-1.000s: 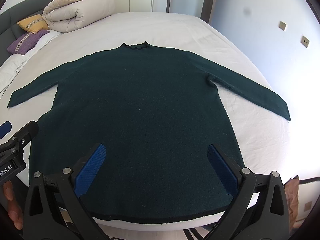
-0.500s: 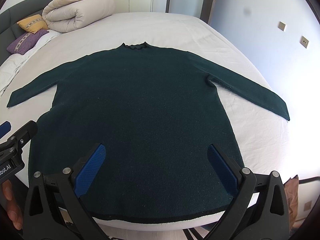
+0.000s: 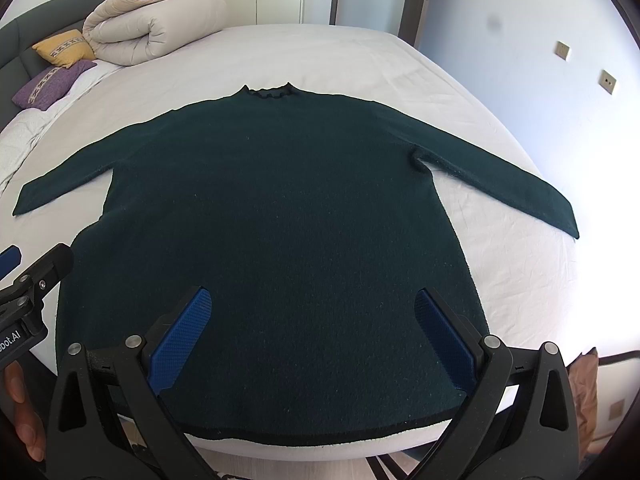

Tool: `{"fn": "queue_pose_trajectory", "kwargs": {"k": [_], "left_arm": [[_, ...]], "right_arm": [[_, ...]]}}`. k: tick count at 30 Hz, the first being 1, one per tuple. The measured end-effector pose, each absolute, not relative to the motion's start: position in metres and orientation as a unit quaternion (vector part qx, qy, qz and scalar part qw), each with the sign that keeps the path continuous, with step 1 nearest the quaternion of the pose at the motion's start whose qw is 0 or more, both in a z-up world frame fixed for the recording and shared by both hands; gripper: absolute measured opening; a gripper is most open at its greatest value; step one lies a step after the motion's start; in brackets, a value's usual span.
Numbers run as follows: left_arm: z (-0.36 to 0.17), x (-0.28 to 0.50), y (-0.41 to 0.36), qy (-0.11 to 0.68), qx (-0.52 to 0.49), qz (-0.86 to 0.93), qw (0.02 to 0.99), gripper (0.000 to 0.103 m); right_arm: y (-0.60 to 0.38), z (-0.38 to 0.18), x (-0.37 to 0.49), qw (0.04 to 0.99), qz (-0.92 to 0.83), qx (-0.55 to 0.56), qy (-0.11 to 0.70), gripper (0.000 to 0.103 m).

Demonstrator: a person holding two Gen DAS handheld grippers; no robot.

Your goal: Fold small clothes

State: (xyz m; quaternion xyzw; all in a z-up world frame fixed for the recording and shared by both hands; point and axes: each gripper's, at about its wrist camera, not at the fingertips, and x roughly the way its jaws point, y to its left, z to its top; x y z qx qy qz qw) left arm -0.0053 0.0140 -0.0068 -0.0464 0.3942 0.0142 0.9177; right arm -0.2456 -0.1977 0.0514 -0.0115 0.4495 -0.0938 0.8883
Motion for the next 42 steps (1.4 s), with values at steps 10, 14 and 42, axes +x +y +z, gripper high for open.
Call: {"fn": "queue_pose_trajectory", "kwargs": {"k": [10, 14, 42], "left_arm": [[-0.0078, -0.0062, 0.0151, 0.395, -0.047, 0.015, 0.917, 0.103], [-0.0083, -0.0063, 0.0155, 0.396, -0.047, 0.015, 0.917, 0.103], [-0.0155, -0.0076, 0.0214, 0.410, -0.060, 0.003, 0.910, 0.103]], "right_arm": [[-0.1971, 0.0498, -0.2479, 0.888, -0.096, -0.010, 0.450, 0.103], [-0.1973, 0.0494, -0.2489, 0.888, -0.097, -0.010, 0.450, 0.103], [-0.2018, 0.0469, -0.2507, 0.887, -0.098, -0.004, 0.450, 0.103]]}}
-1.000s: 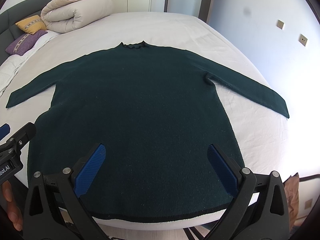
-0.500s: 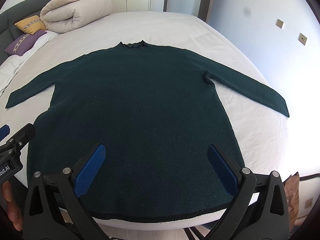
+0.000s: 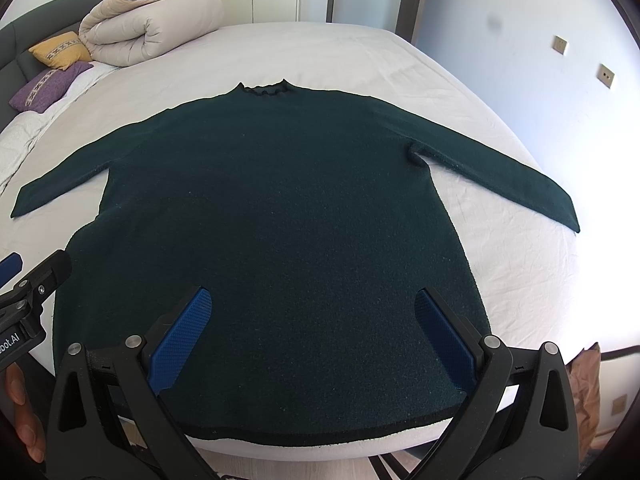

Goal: Fold small clothes
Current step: 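Grasp the sweater sleeve cuff with the right gripper and lift it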

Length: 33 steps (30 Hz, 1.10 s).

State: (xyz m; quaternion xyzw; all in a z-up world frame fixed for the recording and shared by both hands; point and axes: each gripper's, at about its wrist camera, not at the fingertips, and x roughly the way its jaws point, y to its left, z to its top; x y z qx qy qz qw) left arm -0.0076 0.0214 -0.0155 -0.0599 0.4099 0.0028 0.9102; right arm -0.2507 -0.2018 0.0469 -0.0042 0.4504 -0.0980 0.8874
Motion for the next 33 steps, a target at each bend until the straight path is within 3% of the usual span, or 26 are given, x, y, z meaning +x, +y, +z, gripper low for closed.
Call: {"fn": "queue_pose_trajectory", "kwargs": {"k": [6, 13, 20, 25, 33], "left_arm": [[-0.024, -0.004, 0.011, 0.408, -0.044, -0.016, 0.912, 0.103], [-0.028, 0.014, -0.011, 0.414, -0.018, -0.043, 0.909, 0.103], [-0.026, 0.047, -0.025, 0.403, -0.081, -0.115, 0.904, 0.103], [-0.044, 0.084, -0.041, 0.467, -0.095, -0.103, 0.873, 0.103], [-0.057, 0.124, -0.050, 0.480, -0.144, -0.134, 0.855, 0.103]], "right_arm": [[-0.251, 0.051, -0.250, 0.895, -0.103, 0.058, 0.430, 0.103], [-0.418, 0.055, -0.264, 0.883, -0.170, 0.241, 0.364, 0.103], [-0.604, 0.011, -0.284, 0.811, -0.192, 0.477, 0.278, 0.103], [-0.677, -0.032, -0.288, 0.752, -0.190, 0.589, 0.226, 0.102], [-0.716, -0.037, -0.253, 0.741, -0.191, 0.614, 0.193, 0.101]]}}
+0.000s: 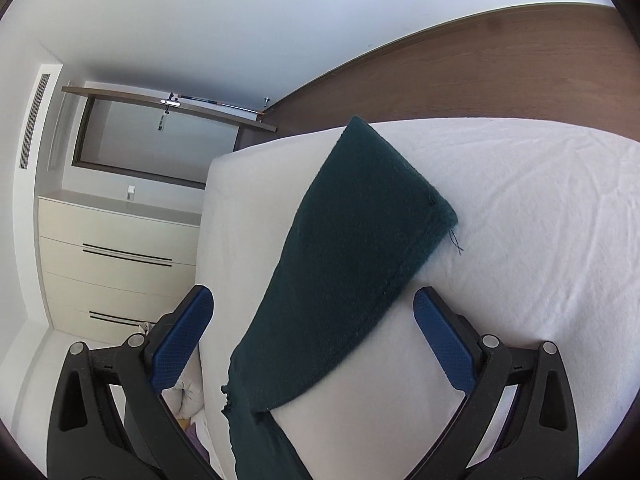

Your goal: Fold small clothes

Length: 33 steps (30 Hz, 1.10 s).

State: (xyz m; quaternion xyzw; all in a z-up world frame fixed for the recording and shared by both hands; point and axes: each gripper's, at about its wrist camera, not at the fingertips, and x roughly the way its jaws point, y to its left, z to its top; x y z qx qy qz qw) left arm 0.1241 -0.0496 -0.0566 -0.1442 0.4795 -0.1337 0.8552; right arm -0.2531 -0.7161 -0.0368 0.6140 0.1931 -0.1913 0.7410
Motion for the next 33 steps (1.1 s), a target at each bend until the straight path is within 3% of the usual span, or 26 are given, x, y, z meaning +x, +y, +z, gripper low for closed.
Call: {"fn": "queue_pose_trajectory", "kwargs": {"k": [5, 9, 12, 14, 17, 23, 25, 33], "left_arm": [[-0.063, 0.142, -0.046, 0.477, -0.181, -0.137, 0.849, 0.101], [-0.063, 0.150, -0.041, 0.472, -0.190, -0.128, 0.851, 0.092], [-0.061, 0.153, -0.037, 0.470, -0.193, -0.127, 0.852, 0.091], [-0.061, 0.159, -0.036, 0.469, -0.191, -0.127, 0.853, 0.091], [-0.060, 0.166, -0.034, 0.469, -0.196, -0.133, 0.851, 0.091], [-0.047, 0.174, -0.031, 0.454, -0.191, -0.146, 0.858, 0.091], [-0.044, 0.175, -0.028, 0.450, -0.191, -0.151, 0.859, 0.091], [-0.043, 0.179, -0.018, 0.451, -0.212, -0.161, 0.852, 0.091]], "right_arm": [[-0.736, -0.038, -0.235, 0.724, -0.202, 0.635, 0.176, 0.098], [-0.743, -0.036, -0.216, 0.721, -0.212, 0.636, 0.175, 0.095], [-0.748, -0.041, -0.206, 0.719, -0.216, 0.636, 0.179, 0.073], [-0.752, -0.046, -0.199, 0.715, -0.215, 0.639, 0.183, 0.051], [-0.758, -0.054, -0.190, 0.710, -0.219, 0.642, 0.187, 0.031], [-0.741, -0.038, -0.159, 0.720, -0.238, 0.624, 0.186, 0.025], [-0.731, -0.025, -0.154, 0.737, -0.247, 0.601, 0.188, 0.018], [-0.652, 0.064, -0.066, 0.855, -0.230, 0.393, 0.246, 0.012]]}}
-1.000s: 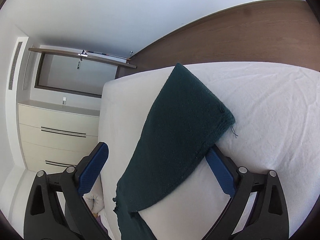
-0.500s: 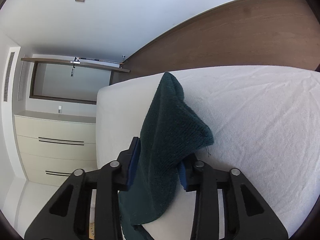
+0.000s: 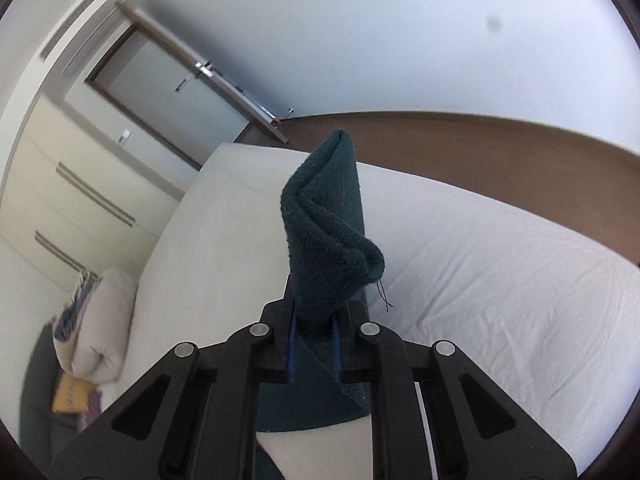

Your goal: Fold small clothes

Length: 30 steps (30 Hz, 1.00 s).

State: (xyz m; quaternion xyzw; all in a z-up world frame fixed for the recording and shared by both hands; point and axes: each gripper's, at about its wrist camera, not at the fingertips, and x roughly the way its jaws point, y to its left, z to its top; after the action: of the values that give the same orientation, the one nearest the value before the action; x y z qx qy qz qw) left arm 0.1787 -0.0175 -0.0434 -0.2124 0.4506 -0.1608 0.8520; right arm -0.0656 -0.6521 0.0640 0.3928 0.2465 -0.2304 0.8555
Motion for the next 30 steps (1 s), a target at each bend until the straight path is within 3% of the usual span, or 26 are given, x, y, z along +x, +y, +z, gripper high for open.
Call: {"fn": "queue_pose_trajectory", "kwargs": {"k": [5, 7, 9, 16, 26, 27, 28, 29, 30], "left_arm": [[-0.040, 0.196, -0.024, 0.446, -0.239, -0.194, 0.840, 0.094], [-0.037, 0.207, -0.030, 0.442, -0.255, -0.219, 0.832, 0.101], [-0.039, 0.222, -0.037, 0.450, -0.283, -0.251, 0.809, 0.101], [-0.058, 0.268, -0.072, 0.503, -0.351, -0.333, 0.716, 0.101], [-0.071, 0.302, -0.115, 0.563, -0.336, -0.349, 0.669, 0.099], [-0.073, 0.304, -0.117, 0.567, -0.337, -0.349, 0.666, 0.090], [-0.075, 0.306, -0.119, 0.572, -0.334, -0.349, 0.663, 0.070], [-0.078, 0.307, -0.120, 0.579, -0.330, -0.347, 0.660, 0.057], [-0.079, 0.306, -0.122, 0.585, -0.322, -0.344, 0.660, 0.026]], "right_arm": [[-0.525, 0.098, 0.024, 0.920, -0.155, 0.169, 0.319, 0.011], [-0.456, 0.090, 0.056, 0.930, -0.092, 0.071, 0.349, 0.011], [-0.395, 0.069, 0.070, 0.926, -0.044, 0.001, 0.375, 0.010], [-0.314, 0.012, 0.069, 0.916, -0.001, -0.063, 0.397, 0.010], [-0.290, -0.023, 0.021, 0.915, -0.011, -0.157, 0.371, 0.010], [-0.287, -0.024, 0.017, 0.915, -0.009, -0.162, 0.370, 0.010], [-0.287, -0.025, 0.017, 0.914, -0.006, -0.163, 0.371, 0.010], [-0.287, -0.027, 0.018, 0.914, -0.004, -0.162, 0.371, 0.010], [-0.289, -0.027, 0.018, 0.915, -0.002, -0.160, 0.371, 0.011]]}}
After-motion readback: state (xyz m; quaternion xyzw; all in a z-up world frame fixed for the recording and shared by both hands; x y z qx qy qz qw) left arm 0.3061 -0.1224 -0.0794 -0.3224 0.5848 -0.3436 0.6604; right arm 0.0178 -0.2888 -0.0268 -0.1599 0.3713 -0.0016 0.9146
